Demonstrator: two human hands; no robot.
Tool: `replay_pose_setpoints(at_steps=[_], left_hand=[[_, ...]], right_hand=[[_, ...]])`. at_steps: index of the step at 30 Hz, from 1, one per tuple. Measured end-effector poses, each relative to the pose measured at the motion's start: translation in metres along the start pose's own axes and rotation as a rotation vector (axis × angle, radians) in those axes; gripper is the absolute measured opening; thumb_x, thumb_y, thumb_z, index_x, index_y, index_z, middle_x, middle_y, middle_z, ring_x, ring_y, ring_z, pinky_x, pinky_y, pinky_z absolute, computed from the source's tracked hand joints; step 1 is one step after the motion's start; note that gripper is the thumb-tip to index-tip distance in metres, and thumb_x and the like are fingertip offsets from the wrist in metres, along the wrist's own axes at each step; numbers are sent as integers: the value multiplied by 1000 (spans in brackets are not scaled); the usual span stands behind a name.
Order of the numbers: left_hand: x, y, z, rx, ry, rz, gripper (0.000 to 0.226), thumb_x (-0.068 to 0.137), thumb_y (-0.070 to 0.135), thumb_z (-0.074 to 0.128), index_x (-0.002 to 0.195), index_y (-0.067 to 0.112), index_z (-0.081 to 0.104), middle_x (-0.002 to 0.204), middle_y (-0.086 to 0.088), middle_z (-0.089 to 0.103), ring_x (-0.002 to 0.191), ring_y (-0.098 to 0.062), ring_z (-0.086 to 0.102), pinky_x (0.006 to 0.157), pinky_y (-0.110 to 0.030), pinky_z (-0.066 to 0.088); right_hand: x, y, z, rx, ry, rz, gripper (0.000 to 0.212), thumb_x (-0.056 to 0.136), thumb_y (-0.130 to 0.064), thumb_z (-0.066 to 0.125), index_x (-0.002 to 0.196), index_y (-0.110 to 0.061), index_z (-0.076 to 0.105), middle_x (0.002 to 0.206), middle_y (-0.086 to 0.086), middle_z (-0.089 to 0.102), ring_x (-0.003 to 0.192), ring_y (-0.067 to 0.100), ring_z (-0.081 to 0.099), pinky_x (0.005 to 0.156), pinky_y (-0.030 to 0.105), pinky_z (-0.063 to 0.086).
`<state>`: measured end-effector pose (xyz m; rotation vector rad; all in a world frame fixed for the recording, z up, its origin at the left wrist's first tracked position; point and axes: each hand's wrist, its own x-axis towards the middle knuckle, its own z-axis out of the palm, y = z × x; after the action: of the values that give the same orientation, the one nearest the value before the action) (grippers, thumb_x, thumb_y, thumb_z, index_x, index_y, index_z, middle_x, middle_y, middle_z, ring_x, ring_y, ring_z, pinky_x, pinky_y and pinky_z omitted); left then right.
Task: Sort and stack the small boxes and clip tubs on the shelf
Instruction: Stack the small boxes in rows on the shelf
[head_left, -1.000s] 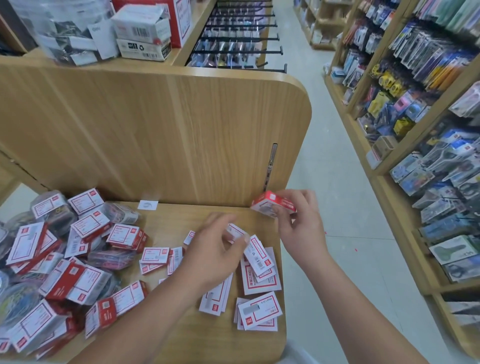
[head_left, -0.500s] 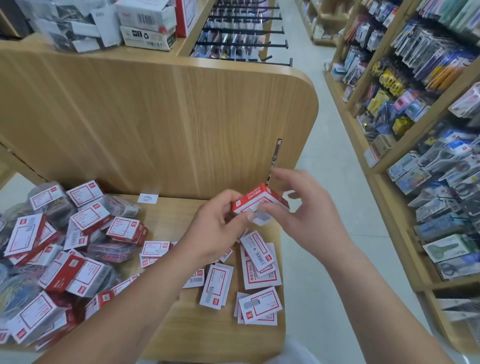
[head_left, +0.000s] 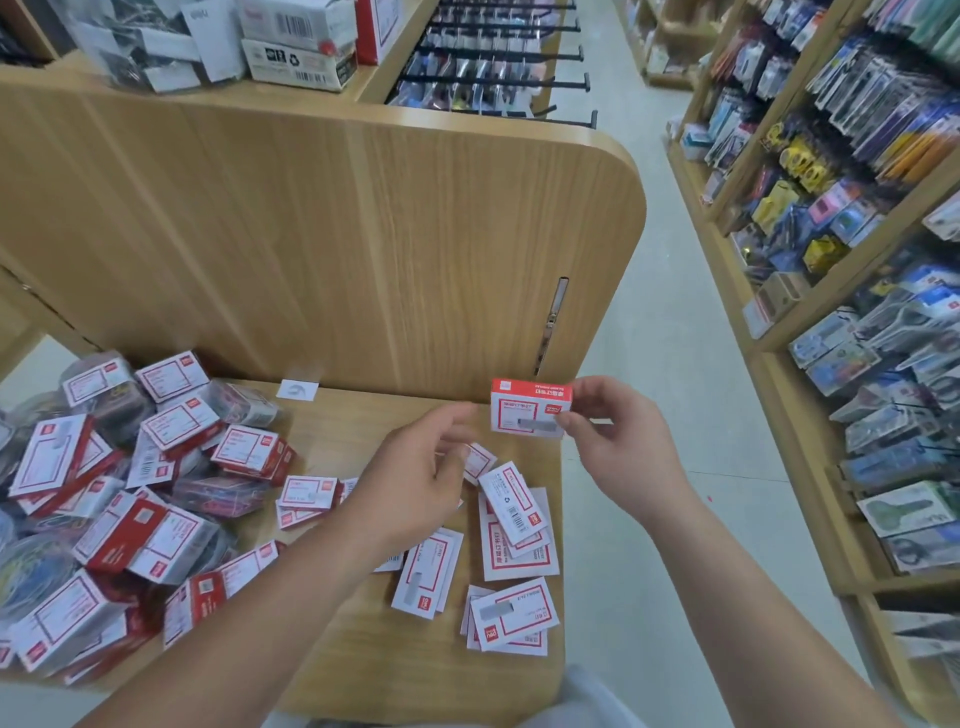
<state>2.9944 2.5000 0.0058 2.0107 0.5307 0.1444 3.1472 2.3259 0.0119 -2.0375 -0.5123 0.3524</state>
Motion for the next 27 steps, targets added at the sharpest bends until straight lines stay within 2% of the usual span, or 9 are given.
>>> replay_pose_setpoints(at_steps=[3, 5, 7, 9, 12, 16, 20, 24, 27], left_hand=[[-10, 4, -4, 269, -184, 281, 70, 90, -3, 49, 143, 42, 51, 145, 28, 46, 135, 7, 40, 109, -18, 38], [-11, 7, 2, 350, -321, 405, 76, 86, -5, 52, 149, 38, 48, 158, 24, 36, 147, 5, 25, 117, -15, 26], [-6, 5, 9, 425, -411, 469, 73, 86, -3, 57, 148, 35, 50, 158, 18, 38, 149, 1, 22, 120, -24, 28], [0, 1, 13, 493, -426, 527, 59, 87, 4, 65, 139, 31, 59, 147, 14, 51, 142, -6, 34, 111, -38, 41], [7, -1, 13, 606, -361, 553, 43, 90, 23, 70, 132, 33, 63, 138, 19, 57, 128, -10, 44, 99, -39, 48], [9, -3, 9, 659, -305, 526, 46, 88, 40, 73, 131, 36, 59, 122, 19, 59, 116, -10, 44, 98, -33, 42], [4, -10, -3, 676, -180, 446, 47, 88, 55, 64, 131, 37, 59, 116, 16, 61, 113, -12, 49, 96, -33, 41], [5, -20, -34, 716, 132, 265, 41, 82, 55, 66, 113, 29, 66, 105, 8, 67, 103, -22, 58, 84, -36, 49], [7, -31, -44, 834, 135, 159, 42, 84, 54, 67, 114, 24, 66, 108, 3, 69, 107, -24, 58, 86, -38, 49]], right_hand=[[4, 15, 10, -87, 80, -8, 22, 96, -6, 62, 105, -26, 65, 100, -14, 70, 96, -2, 64, 81, 19, 55], [7, 21, 16, -24, 132, 27, 18, 95, -13, 66, 108, -26, 64, 99, -17, 69, 94, -2, 65, 76, 13, 54], [8, 24, 19, 34, 124, 63, 28, 90, -22, 75, 114, -27, 62, 101, -18, 70, 93, -1, 67, 71, 9, 52], [9, 27, 23, -23, 93, 56, 28, 88, -29, 76, 114, -31, 67, 97, -22, 72, 89, -3, 67, 75, 17, 56], [9, 27, 27, -127, 127, 31, 17, 91, -34, 72, 108, -31, 73, 92, -22, 73, 81, -1, 67, 75, 27, 59], [6, 27, 30, -289, 162, 58, 33, 91, -49, 67, 115, -28, 72, 106, -15, 73, 90, 7, 66, 71, 29, 53], [-9, 25, 25, -338, 193, 109, 48, 90, -56, 66, 124, -23, 66, 120, -12, 66, 92, 6, 62, 73, 28, 48], [-36, 10, 17, -231, 109, 227, 31, 87, -50, 70, 103, -23, 71, 90, -11, 70, 79, 6, 66, 63, 23, 48], [-57, -3, 18, -269, -114, 287, 46, 83, -54, 74, 118, -24, 68, 85, -9, 65, 72, 2, 63, 53, 14, 41]])
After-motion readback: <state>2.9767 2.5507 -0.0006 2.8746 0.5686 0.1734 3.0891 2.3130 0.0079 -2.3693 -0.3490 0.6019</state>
